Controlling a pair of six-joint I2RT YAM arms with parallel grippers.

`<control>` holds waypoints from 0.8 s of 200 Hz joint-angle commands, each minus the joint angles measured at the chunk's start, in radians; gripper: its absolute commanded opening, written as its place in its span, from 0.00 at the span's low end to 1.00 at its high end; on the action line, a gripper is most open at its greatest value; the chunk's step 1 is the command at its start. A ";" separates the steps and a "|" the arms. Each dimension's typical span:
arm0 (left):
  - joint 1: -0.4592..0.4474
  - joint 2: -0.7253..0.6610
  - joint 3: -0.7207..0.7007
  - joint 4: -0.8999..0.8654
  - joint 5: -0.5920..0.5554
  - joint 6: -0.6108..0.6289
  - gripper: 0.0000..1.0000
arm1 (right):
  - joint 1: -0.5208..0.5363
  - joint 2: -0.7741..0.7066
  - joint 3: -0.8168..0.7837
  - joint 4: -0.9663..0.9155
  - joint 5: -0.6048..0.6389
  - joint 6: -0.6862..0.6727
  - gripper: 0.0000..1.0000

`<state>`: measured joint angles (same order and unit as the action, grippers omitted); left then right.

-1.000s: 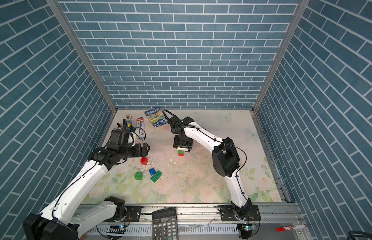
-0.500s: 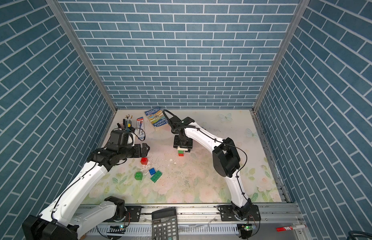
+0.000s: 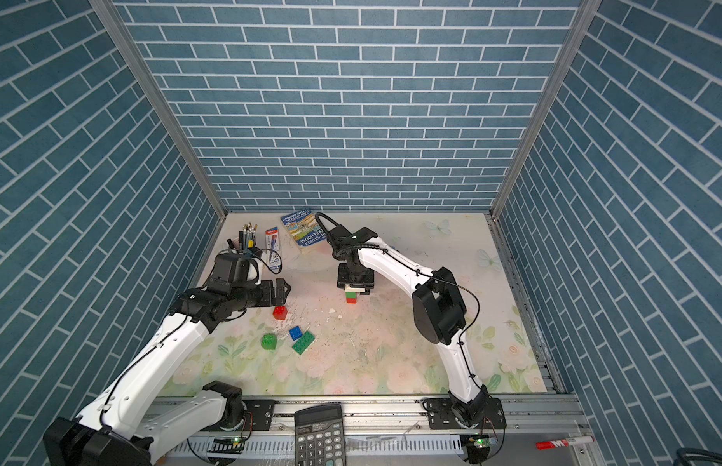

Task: Assemble the letter r with lego
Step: Assemble the lego brick with the lego brick.

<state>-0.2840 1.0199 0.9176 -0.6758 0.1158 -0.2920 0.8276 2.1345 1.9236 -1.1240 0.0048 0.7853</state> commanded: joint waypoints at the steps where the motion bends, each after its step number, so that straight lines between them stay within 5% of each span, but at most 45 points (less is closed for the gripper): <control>1: 0.008 -0.007 -0.006 0.012 -0.013 -0.004 1.00 | 0.004 0.138 -0.076 -0.132 0.059 0.003 0.00; 160: 0.034 0.003 -0.009 0.034 0.011 -0.003 1.00 | -0.020 0.205 0.053 -0.303 0.030 -0.020 0.00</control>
<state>-0.2623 1.0222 0.9176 -0.6529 0.1188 -0.2985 0.8196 2.2021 2.0342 -1.2354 0.0074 0.7830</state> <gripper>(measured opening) 0.996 0.649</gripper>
